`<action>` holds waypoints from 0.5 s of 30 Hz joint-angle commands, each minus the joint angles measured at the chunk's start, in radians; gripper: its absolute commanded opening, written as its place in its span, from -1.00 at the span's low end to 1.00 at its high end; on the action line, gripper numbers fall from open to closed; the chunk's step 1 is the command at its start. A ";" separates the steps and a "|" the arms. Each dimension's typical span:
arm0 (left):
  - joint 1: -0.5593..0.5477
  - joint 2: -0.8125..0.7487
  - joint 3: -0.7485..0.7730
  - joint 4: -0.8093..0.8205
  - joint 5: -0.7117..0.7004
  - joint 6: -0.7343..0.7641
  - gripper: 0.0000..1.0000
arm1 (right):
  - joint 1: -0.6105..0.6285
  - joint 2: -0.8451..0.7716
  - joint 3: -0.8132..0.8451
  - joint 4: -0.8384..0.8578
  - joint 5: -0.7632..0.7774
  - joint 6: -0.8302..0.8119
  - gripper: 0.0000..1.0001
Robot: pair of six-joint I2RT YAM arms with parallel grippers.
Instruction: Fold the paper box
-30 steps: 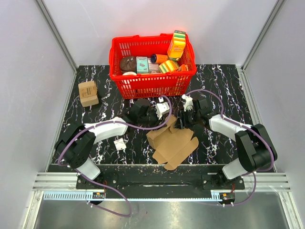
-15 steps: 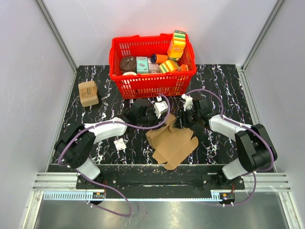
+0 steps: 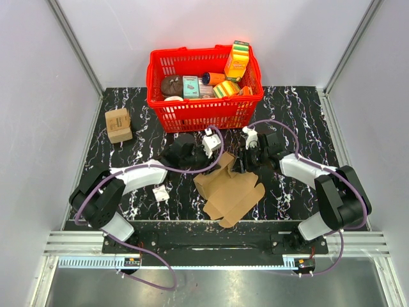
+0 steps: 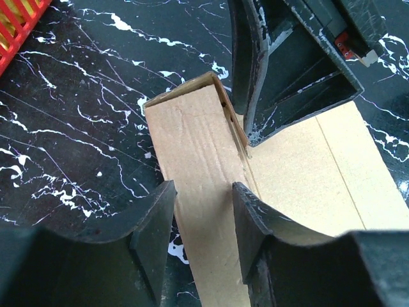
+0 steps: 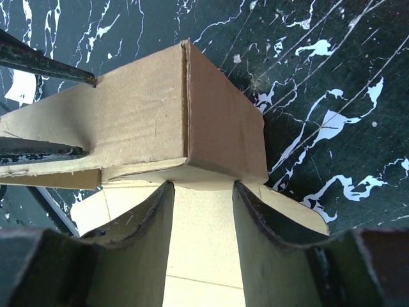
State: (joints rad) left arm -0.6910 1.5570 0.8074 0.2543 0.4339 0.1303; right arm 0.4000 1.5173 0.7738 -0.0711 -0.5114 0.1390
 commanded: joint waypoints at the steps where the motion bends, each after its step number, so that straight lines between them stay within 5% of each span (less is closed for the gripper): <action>1: 0.010 -0.035 -0.023 0.037 -0.024 -0.017 -0.07 | 0.013 0.003 0.005 0.039 -0.026 0.001 -0.05; 15: 0.025 -0.071 -0.068 0.103 -0.027 -0.044 -0.05 | 0.013 0.015 0.019 0.034 -0.018 -0.013 -0.04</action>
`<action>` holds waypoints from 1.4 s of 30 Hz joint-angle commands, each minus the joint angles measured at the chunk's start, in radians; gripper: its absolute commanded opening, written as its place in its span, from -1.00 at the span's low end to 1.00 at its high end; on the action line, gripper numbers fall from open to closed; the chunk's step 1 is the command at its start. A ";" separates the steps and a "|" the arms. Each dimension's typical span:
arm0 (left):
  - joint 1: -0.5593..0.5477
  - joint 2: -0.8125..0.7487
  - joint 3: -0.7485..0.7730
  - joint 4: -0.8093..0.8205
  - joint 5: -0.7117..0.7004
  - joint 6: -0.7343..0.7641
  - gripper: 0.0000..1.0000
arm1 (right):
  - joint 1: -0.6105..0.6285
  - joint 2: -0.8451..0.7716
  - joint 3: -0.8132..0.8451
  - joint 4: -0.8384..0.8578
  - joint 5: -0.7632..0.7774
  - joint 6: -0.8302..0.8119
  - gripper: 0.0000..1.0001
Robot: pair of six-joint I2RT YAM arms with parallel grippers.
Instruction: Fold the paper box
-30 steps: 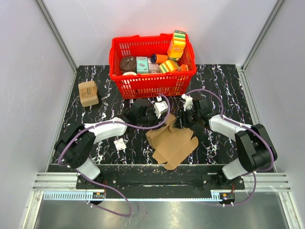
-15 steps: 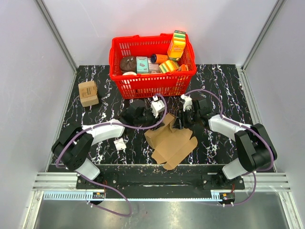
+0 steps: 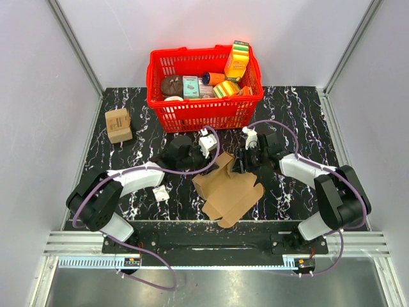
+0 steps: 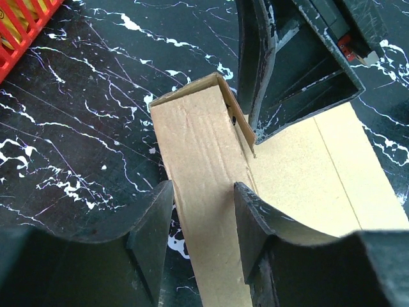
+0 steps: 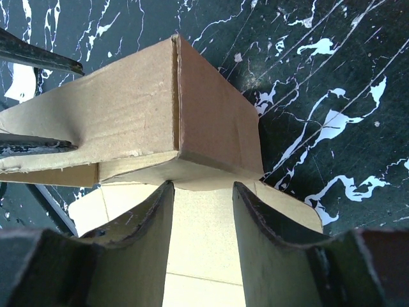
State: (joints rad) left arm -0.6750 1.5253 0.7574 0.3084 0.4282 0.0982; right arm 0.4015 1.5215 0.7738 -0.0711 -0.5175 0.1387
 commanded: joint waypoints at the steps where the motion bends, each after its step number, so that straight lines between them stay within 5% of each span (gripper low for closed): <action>1: 0.009 -0.040 -0.020 0.057 -0.020 -0.014 -0.05 | 0.011 0.012 0.022 0.033 -0.012 -0.011 -0.04; 10: 0.017 -0.044 -0.027 0.069 -0.019 -0.018 -0.04 | 0.011 0.032 0.062 0.001 0.011 -0.048 0.13; 42: 0.043 -0.019 -0.024 0.077 0.018 -0.034 -0.03 | 0.011 0.132 0.140 0.051 -0.090 -0.134 0.15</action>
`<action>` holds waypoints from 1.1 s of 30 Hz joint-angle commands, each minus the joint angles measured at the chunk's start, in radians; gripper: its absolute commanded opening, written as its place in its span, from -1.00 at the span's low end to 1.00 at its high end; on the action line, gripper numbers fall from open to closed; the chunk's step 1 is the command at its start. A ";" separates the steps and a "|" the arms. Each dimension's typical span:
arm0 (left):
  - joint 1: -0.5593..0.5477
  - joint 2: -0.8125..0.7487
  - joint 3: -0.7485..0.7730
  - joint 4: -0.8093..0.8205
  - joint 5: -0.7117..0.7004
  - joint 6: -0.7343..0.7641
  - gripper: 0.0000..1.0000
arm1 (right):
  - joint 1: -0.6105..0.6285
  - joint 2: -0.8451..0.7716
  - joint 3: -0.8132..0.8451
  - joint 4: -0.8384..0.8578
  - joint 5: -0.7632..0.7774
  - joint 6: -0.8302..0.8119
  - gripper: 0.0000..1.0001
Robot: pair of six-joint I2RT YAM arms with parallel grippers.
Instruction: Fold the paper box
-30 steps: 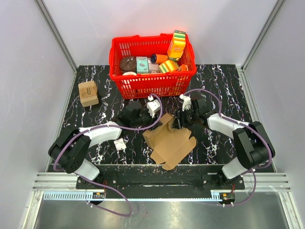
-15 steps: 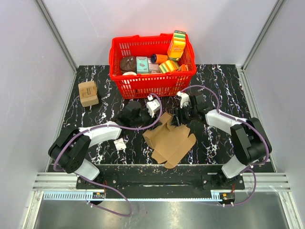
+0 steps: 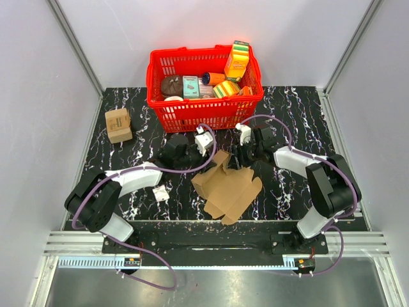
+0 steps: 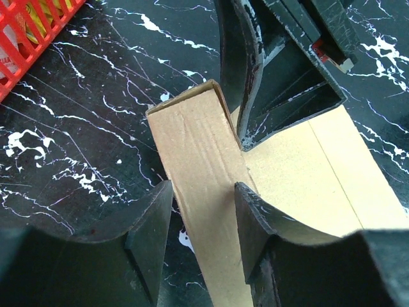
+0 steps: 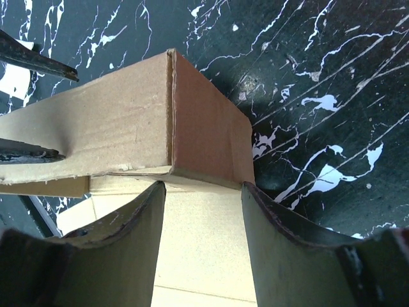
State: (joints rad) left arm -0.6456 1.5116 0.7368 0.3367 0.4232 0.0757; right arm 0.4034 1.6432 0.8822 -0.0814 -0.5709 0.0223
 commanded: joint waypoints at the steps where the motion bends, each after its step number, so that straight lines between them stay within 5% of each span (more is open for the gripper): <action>1: 0.015 0.001 0.004 0.042 0.025 -0.010 -0.03 | 0.009 0.015 0.034 0.065 -0.038 -0.016 0.15; 33: 0.032 0.053 0.047 -0.011 0.042 0.012 -0.04 | 0.011 0.109 0.061 0.187 -0.096 -0.081 0.08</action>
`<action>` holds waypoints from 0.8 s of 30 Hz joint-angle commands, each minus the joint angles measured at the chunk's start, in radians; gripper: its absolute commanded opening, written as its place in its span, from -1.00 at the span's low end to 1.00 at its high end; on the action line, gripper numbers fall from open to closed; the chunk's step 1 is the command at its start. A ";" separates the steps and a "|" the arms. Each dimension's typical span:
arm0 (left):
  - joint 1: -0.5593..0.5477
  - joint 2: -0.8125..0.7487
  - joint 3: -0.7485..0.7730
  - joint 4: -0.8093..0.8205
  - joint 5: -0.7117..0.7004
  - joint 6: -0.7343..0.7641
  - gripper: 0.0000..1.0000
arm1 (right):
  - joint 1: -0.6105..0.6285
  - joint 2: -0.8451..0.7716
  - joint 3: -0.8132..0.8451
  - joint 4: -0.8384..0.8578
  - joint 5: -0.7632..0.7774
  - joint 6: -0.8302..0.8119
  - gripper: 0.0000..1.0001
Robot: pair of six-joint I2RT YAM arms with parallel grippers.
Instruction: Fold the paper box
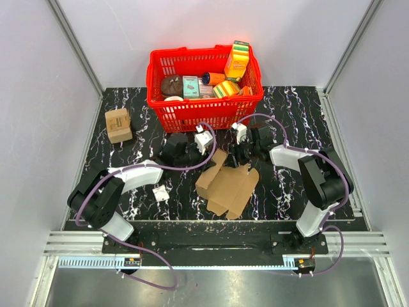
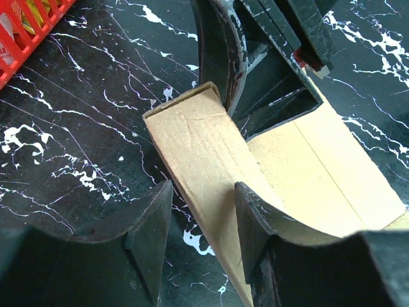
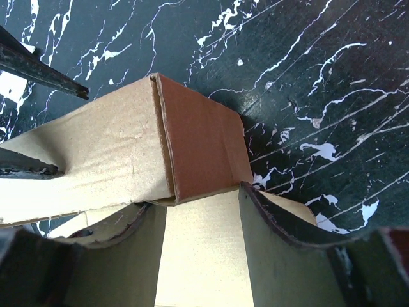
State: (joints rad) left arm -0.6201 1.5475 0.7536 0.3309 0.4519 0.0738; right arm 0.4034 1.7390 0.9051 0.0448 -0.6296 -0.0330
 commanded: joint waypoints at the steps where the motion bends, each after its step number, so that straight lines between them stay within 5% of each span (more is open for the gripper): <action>1: 0.006 0.017 0.030 -0.006 0.013 0.014 -0.04 | 0.009 0.013 0.037 0.064 -0.041 -0.027 0.07; 20: 0.017 0.017 0.035 -0.009 0.019 0.012 -0.04 | 0.009 0.008 0.026 0.093 -0.065 -0.036 -0.45; 22: 0.019 0.019 0.035 -0.007 0.019 0.012 -0.04 | 0.009 0.005 0.023 0.098 -0.071 -0.038 -0.39; 24: 0.019 0.019 0.035 -0.009 0.019 0.012 -0.04 | 0.009 0.005 0.025 0.098 -0.074 -0.044 -0.08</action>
State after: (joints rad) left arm -0.6075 1.5539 0.7635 0.3294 0.4591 0.0738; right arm 0.4034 1.7481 0.9054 0.0933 -0.6533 -0.0544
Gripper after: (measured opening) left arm 0.481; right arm 0.324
